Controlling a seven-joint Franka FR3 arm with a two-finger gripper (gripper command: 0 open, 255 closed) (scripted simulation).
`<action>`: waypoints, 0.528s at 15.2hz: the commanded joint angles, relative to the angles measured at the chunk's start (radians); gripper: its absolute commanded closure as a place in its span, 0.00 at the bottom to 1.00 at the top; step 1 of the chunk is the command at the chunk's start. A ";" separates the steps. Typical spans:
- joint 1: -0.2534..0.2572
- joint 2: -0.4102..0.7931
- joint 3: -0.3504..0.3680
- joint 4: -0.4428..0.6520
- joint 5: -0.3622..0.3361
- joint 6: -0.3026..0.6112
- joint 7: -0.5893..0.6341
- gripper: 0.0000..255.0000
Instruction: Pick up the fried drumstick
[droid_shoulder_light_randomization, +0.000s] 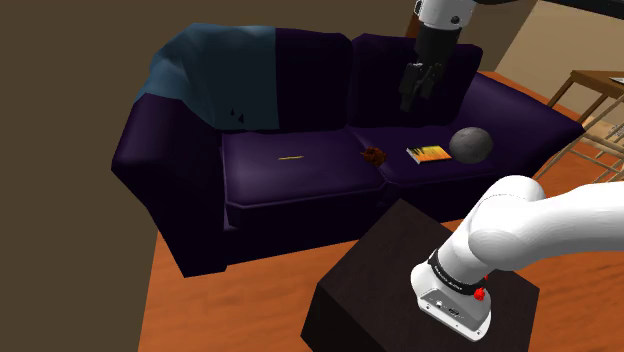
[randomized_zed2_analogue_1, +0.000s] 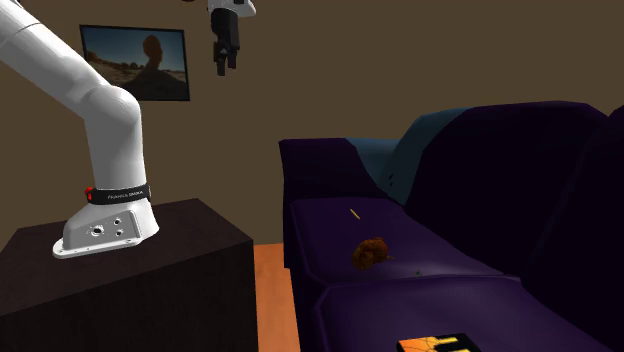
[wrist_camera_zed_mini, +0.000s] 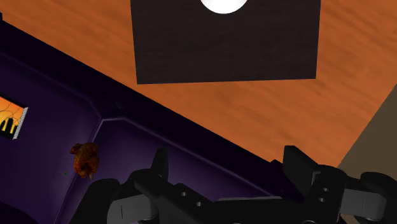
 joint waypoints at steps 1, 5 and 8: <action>0.000 0.000 0.000 0.000 0.000 0.000 0.000 0.00; -0.019 0.060 -0.063 -0.050 -0.039 0.104 -0.048 0.00; -0.033 0.118 -0.111 -0.074 -0.065 0.184 -0.084 0.00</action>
